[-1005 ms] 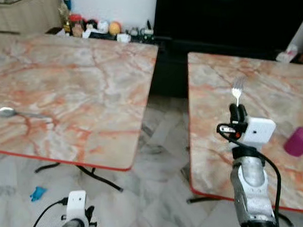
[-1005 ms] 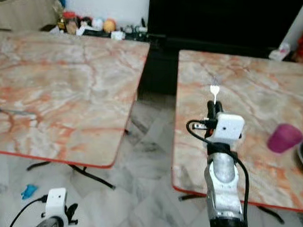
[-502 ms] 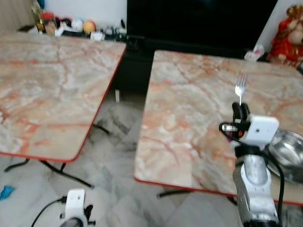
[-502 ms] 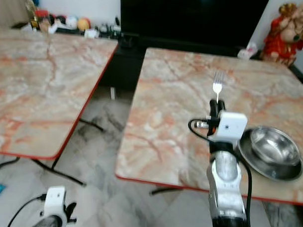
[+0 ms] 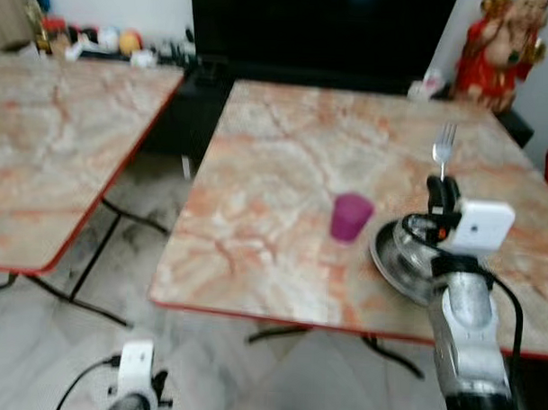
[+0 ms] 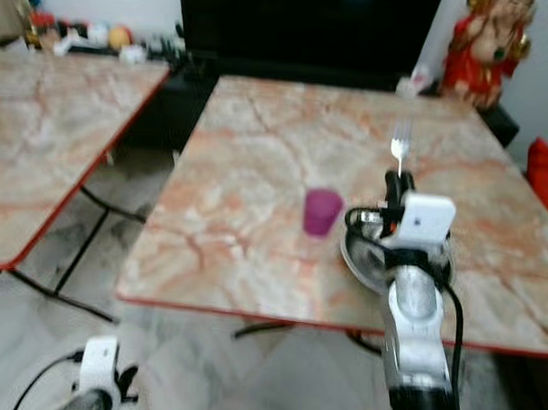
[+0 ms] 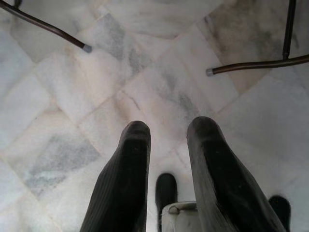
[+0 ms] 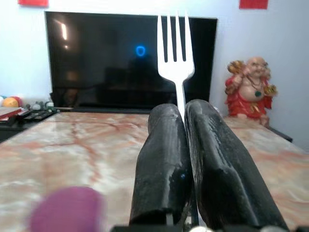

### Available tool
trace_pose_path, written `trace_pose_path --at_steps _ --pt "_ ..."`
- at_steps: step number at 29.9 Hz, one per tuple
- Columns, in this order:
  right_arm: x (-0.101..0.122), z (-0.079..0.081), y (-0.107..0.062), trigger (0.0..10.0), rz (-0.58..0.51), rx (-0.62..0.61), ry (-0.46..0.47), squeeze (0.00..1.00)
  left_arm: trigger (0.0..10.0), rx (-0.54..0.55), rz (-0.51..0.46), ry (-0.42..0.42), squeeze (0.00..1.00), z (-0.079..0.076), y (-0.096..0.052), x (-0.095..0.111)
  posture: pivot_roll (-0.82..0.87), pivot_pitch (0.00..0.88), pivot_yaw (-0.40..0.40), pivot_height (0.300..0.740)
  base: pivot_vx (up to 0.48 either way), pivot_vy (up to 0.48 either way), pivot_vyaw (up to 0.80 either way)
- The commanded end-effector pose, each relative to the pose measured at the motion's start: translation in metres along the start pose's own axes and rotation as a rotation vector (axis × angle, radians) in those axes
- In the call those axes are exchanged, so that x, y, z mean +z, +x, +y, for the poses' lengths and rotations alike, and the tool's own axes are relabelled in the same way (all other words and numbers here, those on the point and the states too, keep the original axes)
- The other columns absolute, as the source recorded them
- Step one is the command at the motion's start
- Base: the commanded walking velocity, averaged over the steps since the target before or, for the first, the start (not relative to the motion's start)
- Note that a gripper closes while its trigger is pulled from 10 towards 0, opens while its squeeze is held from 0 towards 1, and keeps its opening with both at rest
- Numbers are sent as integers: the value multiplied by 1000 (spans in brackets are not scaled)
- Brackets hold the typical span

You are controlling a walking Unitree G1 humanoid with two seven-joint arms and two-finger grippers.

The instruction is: Setting the table

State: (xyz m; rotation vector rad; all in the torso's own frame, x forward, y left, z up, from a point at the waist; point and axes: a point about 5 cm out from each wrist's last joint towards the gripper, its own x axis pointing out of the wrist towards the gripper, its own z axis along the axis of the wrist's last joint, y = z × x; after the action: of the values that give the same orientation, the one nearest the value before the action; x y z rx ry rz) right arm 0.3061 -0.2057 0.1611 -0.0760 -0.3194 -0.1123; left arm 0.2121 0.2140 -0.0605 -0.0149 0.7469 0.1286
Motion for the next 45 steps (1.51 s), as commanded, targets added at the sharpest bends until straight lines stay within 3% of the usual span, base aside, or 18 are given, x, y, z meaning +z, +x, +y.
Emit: trace_pose_path --at_steps 1,28,45 --pt "2 -8 1 10000 -2 -23 -6 0 10000 -18 11 2 0 -7 0 -3 35 0 -15 740 0 -472 0" --pt "-3 -21 1 10000 54 -90 -42 0 10000 -18 29 -18 0 -6 0 -5 35 0 -10 740 0 -45 0" --pt "-5 -18 3 10000 83 -91 -60 0 10000 -10 37 -18 0 -2 -1 -7 40 0 -10 740 353 0 0"
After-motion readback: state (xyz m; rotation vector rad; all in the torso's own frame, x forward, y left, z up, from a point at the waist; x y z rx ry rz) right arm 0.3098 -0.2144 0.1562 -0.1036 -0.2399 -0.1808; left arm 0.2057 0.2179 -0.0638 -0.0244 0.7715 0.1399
